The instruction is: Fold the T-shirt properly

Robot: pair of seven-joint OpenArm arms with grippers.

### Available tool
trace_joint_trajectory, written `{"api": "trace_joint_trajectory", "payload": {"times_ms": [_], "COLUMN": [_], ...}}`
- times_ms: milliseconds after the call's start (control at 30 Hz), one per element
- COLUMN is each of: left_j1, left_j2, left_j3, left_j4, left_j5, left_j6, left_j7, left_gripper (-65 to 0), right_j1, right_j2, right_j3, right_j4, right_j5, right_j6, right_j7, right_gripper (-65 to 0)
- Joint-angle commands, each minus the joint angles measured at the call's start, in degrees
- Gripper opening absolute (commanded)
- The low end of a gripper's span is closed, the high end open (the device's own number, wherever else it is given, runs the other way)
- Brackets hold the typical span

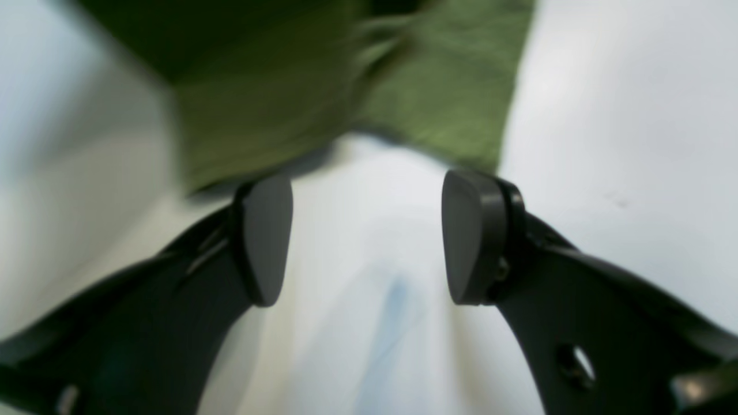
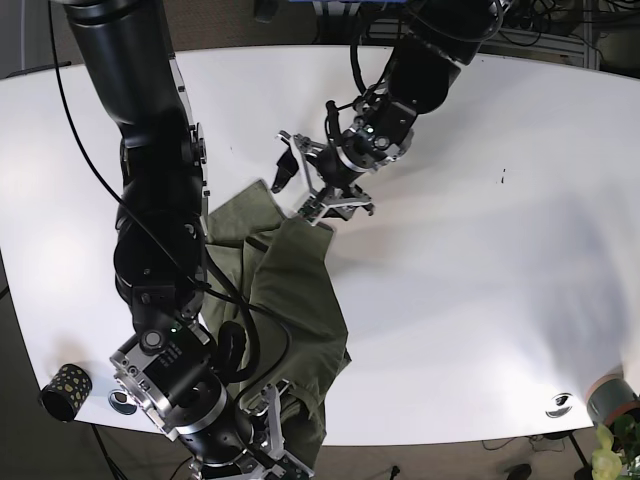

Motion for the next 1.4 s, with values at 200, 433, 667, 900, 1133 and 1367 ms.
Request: {"api": "trace_joint_trajectory", "payload": {"times_ms": [200, 433, 667, 900, 1133, 1367], "left_j1": [-7.11, -10.98, -11.06, -11.86, -7.64, -1.22], "left_j2": [6.07, 6.85, 6.85, 5.19, 0.26, -7.91], "left_j3": [5.71, 10.72, 10.54, 10.46, -0.45, -16.01], "left_j4": [-8.15, -15.71, -19.31, -26.35, -18.43, -0.24], "left_j5": [-0.44, -0.44, -0.26, -0.35, -0.35, -0.35], "left_j6": [-0.02, -0.02, 0.07, 0.07, 0.07, -0.02], "left_j7": [-1.71, -1.71, -1.36, -1.27, -1.18, 3.3], "left_gripper": [-26.8, -26.8, -28.1, -64.6, -64.9, -64.9], "right_j1": [2.29, 2.12, 2.12, 1.94, 0.98, 0.89], "right_j2": [0.19, 0.27, 0.27, 0.27, 0.36, 3.61], "right_j3": [0.46, 3.28, 6.79, 8.02, 8.02, 8.11], "right_j4": [0.61, 0.26, -0.44, -0.44, -0.44, -1.06], "right_j5": [-0.08, -0.08, -0.08, -0.08, -0.08, -0.08], "right_j6": [-0.56, -0.56, -0.56, -0.56, -0.56, -0.56], "right_j7": [1.17, 1.0, 1.0, 1.0, 1.0, 1.0], "right_gripper": [-65.0, -65.0, -65.0, -65.0, -65.0, -65.0]}}
